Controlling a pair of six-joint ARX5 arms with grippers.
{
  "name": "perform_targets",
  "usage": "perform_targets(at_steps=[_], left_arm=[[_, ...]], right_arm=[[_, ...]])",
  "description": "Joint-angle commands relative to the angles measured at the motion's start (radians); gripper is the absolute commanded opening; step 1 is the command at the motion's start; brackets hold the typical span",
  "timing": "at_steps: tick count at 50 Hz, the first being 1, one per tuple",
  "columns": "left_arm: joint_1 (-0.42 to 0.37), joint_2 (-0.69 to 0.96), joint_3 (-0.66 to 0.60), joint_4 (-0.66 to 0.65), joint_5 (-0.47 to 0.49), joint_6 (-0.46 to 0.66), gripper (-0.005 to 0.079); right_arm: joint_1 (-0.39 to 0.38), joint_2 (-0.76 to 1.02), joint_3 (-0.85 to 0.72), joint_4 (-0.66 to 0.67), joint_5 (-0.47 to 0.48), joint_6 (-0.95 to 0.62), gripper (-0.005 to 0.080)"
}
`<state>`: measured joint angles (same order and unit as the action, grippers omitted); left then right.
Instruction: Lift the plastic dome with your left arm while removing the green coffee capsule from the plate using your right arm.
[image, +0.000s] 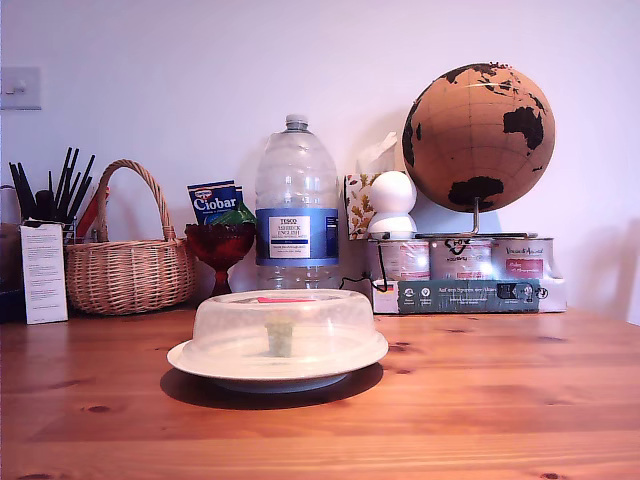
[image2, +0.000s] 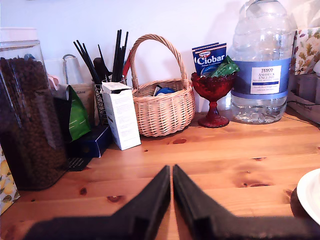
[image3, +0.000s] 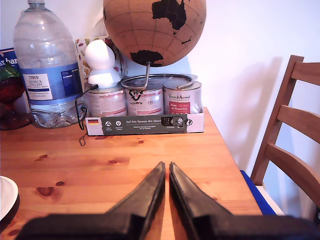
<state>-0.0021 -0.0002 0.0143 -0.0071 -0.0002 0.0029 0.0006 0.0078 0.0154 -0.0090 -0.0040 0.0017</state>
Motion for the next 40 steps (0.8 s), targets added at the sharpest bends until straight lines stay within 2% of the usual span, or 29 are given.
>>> perform_targets(at_steps=[1,25,40], left_arm=[[0.056,-0.012,-0.038,0.030,0.194,-0.198,-0.0021],[0.056,-0.012,-0.038,0.032,0.195,-0.200,-0.0021],[0.056,-0.012,-0.037,0.105,0.216,-0.328,-0.0021]], right_arm=[[-0.054,-0.006,0.028,0.035,-0.170,0.080,-0.0012],[-0.054,-0.006,0.028,0.040,-0.171,0.095,-0.0012],[-0.053,-0.006,0.043,0.079,-0.192,0.275,-0.0013]])
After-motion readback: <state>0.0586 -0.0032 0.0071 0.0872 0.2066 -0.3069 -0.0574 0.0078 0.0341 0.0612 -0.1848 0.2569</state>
